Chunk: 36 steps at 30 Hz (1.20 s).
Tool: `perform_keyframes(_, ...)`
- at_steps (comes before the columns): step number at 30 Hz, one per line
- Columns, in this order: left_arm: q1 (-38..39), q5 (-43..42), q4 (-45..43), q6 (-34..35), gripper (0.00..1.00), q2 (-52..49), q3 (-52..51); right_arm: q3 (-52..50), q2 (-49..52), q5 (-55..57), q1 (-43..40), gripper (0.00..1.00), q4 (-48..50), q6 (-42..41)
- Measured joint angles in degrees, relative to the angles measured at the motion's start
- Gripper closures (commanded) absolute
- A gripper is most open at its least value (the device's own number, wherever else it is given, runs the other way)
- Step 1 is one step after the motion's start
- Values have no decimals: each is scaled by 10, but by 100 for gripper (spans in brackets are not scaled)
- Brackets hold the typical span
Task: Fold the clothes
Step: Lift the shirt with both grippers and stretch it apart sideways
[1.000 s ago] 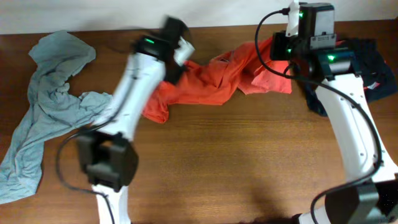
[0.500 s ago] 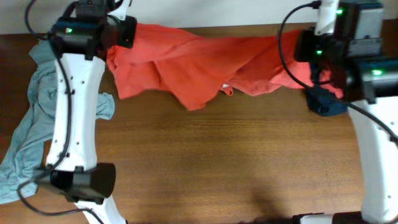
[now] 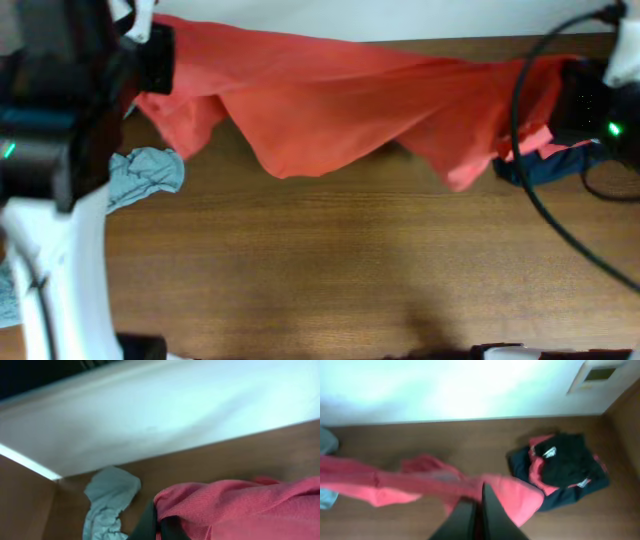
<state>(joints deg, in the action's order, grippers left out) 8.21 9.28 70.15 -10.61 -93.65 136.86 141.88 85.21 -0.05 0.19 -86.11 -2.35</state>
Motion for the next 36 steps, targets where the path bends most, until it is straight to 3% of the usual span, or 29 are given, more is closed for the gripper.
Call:
perform_keyframes(8, 10, -6, 29, 0, 99, 82, 9, 94, -7, 13, 0, 96, -89, 3)
perform_keyframes(16, 65, -9, 58, 5, 100, 82, 12, 98, -23, 17, 0, 96, -109, 2)
perform_keyframes(27, 72, 12, 84, 24, 100, 27, 11, 98, -8, 22, 0, 96, -109, 2)
perform_keyframes(36, 83, 18, 116, 38, 99, 92, 12, 98, -50, 7, -1, 96, -109, 2)
